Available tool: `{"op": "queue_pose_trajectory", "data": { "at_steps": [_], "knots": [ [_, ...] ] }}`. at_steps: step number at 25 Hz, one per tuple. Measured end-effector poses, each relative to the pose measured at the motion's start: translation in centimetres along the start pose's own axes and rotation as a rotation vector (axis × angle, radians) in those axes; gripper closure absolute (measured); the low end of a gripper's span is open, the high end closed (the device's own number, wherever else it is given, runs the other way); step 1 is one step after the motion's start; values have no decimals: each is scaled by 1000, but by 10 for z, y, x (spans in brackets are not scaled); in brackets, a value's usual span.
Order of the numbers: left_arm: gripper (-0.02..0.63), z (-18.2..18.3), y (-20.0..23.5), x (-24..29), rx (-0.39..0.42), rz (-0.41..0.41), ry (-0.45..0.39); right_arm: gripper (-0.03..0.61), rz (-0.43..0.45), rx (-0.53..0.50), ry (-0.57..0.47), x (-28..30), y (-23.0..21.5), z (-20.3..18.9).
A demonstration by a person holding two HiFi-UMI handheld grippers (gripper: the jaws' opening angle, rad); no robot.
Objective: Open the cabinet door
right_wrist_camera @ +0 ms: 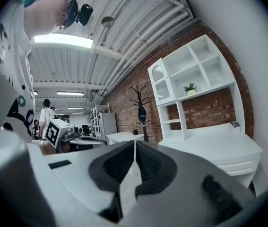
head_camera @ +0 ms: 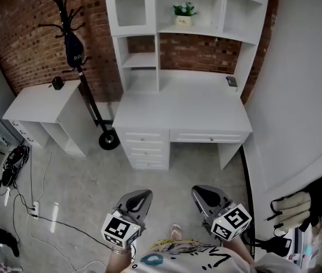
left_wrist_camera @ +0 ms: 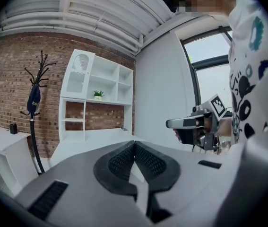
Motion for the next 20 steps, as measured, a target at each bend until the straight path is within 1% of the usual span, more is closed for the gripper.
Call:
{"op": "queue_pose_trajectory", "data": {
  "at_steps": [6, 12, 16, 20],
  "knots": [
    [600, 2, 12, 39, 9, 18, -1, 549, 32, -3, -3, 21, -38, 7],
    [598, 0, 17, 74, 12, 43, -10, 549, 51, 8, 17, 29, -75, 6],
    [598, -1, 19, 85, 13, 69, -14, 549, 72, 16, 25, 36, -89, 7],
    [600, -8, 21, 90, 0, 95, 1, 549, 95, 18, 24, 40, -99, 5]
  ]
}}
Point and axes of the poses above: the fingertips, and each gripper's own axes: x forward along the fingers, y to its left, z out of its top, the point moved 10 cm from there along -x, backward along the fingers, and after that the axes turned 13 degrees about -y, right-handed, at the moved point
